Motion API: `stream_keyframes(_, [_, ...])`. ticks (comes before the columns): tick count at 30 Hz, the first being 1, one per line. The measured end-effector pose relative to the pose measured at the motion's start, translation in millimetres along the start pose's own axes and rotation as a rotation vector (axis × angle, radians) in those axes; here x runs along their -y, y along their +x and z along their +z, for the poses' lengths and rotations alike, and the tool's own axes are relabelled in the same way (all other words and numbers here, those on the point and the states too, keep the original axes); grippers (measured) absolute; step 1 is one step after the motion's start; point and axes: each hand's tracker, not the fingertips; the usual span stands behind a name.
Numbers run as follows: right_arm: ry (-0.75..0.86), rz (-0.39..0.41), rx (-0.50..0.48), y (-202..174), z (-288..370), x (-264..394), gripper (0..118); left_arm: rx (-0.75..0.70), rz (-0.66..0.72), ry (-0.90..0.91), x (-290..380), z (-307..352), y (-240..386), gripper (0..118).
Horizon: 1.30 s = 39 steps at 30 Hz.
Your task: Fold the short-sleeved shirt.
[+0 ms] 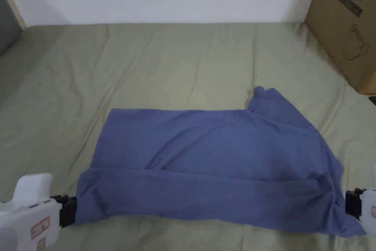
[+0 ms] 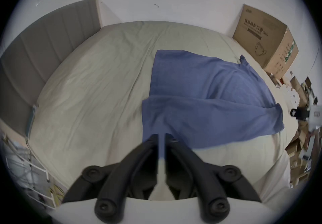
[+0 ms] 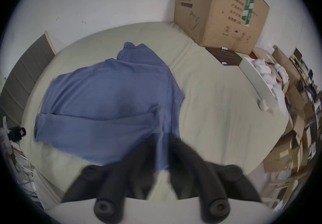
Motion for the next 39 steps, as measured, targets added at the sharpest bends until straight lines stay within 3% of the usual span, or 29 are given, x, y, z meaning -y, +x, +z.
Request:
stream_keyframes(2, [0.006, 0.005, 0.023, -4.4, 7.8, 22.6, 0, 0.008, 0.034, -0.007, 19.2, 8.0, 1.1, 0])
stream_keyframes(5, [-0.060, -0.055, -0.042, -2.0, 7.7, 41.5, 0, 0.003, 0.019, -0.059, 34.2, 3.0, -0.6, 0])
stream_keyframes(7, [-0.060, -0.065, -0.031, -0.6, 4.5, 46.3, 0, -0.022, 0.023, -0.050, 34.7, -1.2, -3.4, 1])
stream_keyframes(8, [-0.063, -0.054, -0.025, -0.8, 4.3, 46.5, 0, -0.025, 0.024, -0.039, 32.6, -3.1, -5.7, 14])
stream_keyframes(9, [-0.059, -0.047, -0.017, -0.9, 5.6, 47.1, 0, -0.025, 0.031, -0.038, 25.9, -6.7, -5.2, 38])
stream_keyframes(10, [-0.059, -0.048, -0.014, 0.1, 6.3, 46.5, 0, -0.033, 0.035, -0.052, 19.1, -13.5, -6.0, 72])
stream_keyframes(11, [-0.064, -0.051, -0.022, 1.3, 6.3, 45.4, 0, -0.039, 0.039, -0.056, 16.7, -19.3, -7.1, 90])
stream_keyframes(12, [-0.060, -0.059, -0.029, 2.5, 7.7, 45.2, 0, -0.042, 0.040, -0.051, 15.9, -28.4, -9.6, 95])
stream_keyframes(15, [-0.057, -0.066, -0.022, 4.6, 10.5, 44.8, 0, -0.064, 0.050, -0.082, 9.0, -51.1, -9.8, 91])
stream_keyframes(17, [-0.059, -0.070, -0.020, 7.6, 10.9, 46.1, 0, -0.019, 0.065, -0.123, 11.4, -67.0, -9.1, 51])
stream_keyframes(20, [-0.078, -0.086, -0.012, 11.6, 9.7, 51.3, 0, -0.137, 0.008, -0.130, 18.9, -81.1, 0.0, 23])
stream_keyframes(22, [-0.087, -0.096, -0.008, 14.5, 9.4, 54.2, 0, -0.114, -0.001, -0.104, 15.8, -73.5, 9.2, 7])
stream_keyframes(24, [-0.091, -0.108, -0.027, 23.9, 1.0, 56.0, 1, -0.097, -0.016, -0.118, 11.6, -75.0, 8.6, 6])
stream_keyframes(27, [-0.110, -0.093, -0.031, 35.1, -18.8, 50.5, 61, -0.096, -0.050, -0.131, 9.0, -72.2, 8.0, 6])
stream_keyframes(28, [-0.111, -0.086, -0.026, 38.1, -25.3, 46.6, 65, -0.092, -0.054, -0.133, 8.3, -70.1, 6.5, 6])
stream_keyframes(33, [-0.123, -0.051, -0.007, 47.4, -76.9, 24.1, 63, -0.064, -0.013, -0.139, 3.2, -67.6, -0.7, 6])
stream_keyframes(34, [-0.152, -0.065, -0.037, 51.5, -90.3, 23.0, 51, -0.061, -0.007, -0.142, 2.9, -68.0, -1.5, 6])
stream_keyframes(36, [-0.204, -0.124, -0.083, 51.8, -105.2, 23.4, 6, -0.061, -0.005, -0.146, 3.6, -68.5, -0.5, 6])
stream_keyframes(39, [-0.185, -0.059, -0.044, 51.3, -113.8, 27.7, 6, -0.072, -0.029, -0.155, 2.7, -68.3, 3.6, 6])
